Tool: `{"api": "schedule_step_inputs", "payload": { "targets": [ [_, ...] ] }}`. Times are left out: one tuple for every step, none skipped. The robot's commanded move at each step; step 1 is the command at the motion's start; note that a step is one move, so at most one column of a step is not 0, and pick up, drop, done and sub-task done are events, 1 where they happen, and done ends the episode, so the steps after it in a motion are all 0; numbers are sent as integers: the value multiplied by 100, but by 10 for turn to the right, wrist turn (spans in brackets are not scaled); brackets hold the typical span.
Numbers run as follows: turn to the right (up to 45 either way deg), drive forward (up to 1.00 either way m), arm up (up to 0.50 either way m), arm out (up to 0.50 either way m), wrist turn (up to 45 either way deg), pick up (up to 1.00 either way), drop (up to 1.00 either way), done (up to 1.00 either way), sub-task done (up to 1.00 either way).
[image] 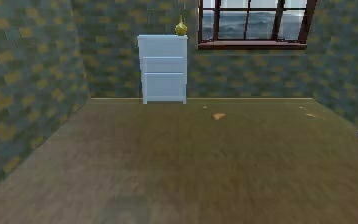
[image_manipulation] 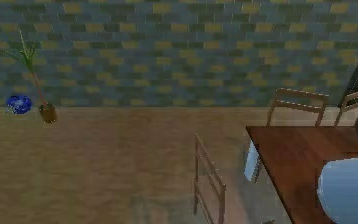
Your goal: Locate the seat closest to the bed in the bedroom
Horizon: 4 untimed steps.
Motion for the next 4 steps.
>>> {"api": "schedule_step_inputs", "payload": {
  "targets": [
    [450, 0, 0, 0, 0, 0, 0, 0, 0],
    [0, 10, 0, 0, 0, 0, 0, 0, 0],
    [450, 0, 0, 0, 0, 0, 0, 0, 0],
    [450, 0, 0, 0, 0, 0, 0, 0, 0]
  ]
}}
